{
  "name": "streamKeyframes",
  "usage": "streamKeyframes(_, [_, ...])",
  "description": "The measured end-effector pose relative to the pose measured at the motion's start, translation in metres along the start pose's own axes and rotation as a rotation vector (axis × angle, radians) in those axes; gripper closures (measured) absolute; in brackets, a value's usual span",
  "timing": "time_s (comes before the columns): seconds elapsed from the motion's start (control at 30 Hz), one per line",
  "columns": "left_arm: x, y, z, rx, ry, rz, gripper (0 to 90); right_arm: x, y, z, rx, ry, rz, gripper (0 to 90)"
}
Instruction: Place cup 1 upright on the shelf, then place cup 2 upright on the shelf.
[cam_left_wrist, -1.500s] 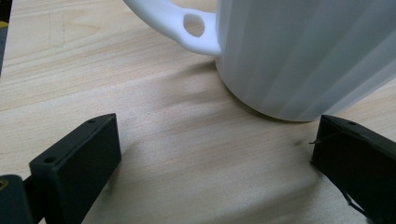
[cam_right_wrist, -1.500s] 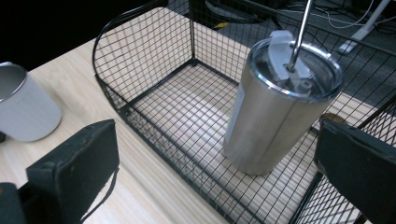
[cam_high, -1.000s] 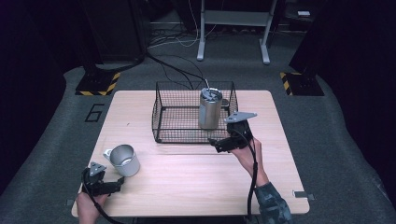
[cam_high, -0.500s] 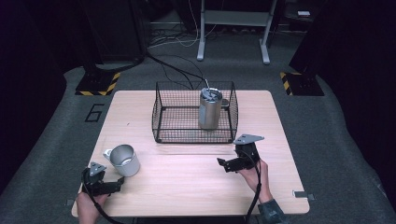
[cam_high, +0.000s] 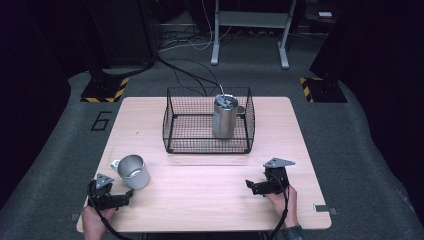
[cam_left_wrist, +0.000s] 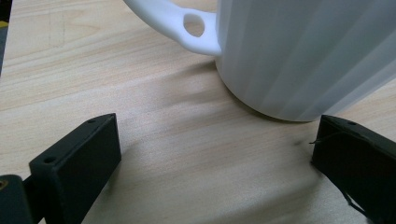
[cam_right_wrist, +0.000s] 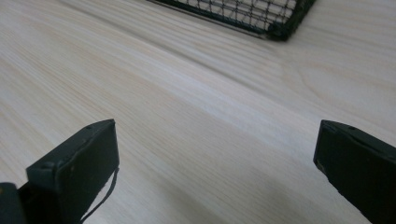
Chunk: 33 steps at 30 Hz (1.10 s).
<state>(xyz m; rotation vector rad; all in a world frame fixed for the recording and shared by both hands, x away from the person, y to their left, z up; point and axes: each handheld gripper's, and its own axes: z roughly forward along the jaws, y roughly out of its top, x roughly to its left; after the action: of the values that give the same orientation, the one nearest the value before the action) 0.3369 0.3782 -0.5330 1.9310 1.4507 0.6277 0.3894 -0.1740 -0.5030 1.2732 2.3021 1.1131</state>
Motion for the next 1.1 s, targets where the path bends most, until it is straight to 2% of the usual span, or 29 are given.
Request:
streamKeyframes(0.17, [0.0, 0.0, 0.0, -0.001, -0.001, 0.002, 0.9, -0.009, -0.015, -0.002, 0.0, -0.026, 0.042, 0.0])
streamKeyframes(0.23, [0.0, 0.0, 0.0, -0.001, -0.001, 0.002, 0.9, -0.012, -0.02, -0.004, -0.005, -0.033, 0.051, 0.0])
streamKeyframes(0.33, [0.0, 0.0, 0.0, -0.003, -0.003, 0.002, 0.9, -0.016, -0.027, -0.005, -0.013, -0.074, 0.052, 0.0])
streamKeyframes(0.37, [0.0, 0.0, 0.0, -0.002, -0.003, 0.004, 0.8, -0.018, -0.028, -0.005, -0.011, -0.071, 0.063, 0.0])
streamKeyframes(0.47, [0.002, -0.003, -0.005, 0.012, -0.022, 0.023, 0.4, -0.02, -0.031, -0.006, 0.005, -0.102, 0.054, 0.0])
streamKeyframes(0.53, [0.006, -0.006, -0.011, 0.015, -0.048, 0.018, 0.1, -0.021, -0.032, -0.005, 0.017, -0.121, 0.043, 0.0])
streamKeyframes(0.63, [0.007, -0.007, -0.026, -0.051, -0.069, 0.0, 0.1, -0.022, -0.034, -0.005, 0.022, -0.131, 0.04, 0.0])
streamKeyframes(0.73, [0.005, -0.002, -0.042, -0.12, -0.071, 0.016, 0.1, -0.023, -0.034, -0.004, 0.035, -0.15, 0.015, 0.0])
streamKeyframes(0.83, [0.001, 0.008, -0.055, -0.17, -0.08, 0.033, 0.1, -0.023, -0.034, -0.003, 0.032, -0.162, 0.013, 0.0])
streamKeyframes(0.97, [-0.005, 0.025, -0.066, -0.207, -0.114, 0.061, 0.1, -0.022, -0.035, -0.001, 0.036, -0.177, 0.006, 0.0])
streamKeyframes(1.1, [-0.013, 0.041, -0.068, -0.24, -0.135, 0.089, 0.1, -0.022, -0.035, -0.001, 0.032, -0.18, 0.005, 0.0])
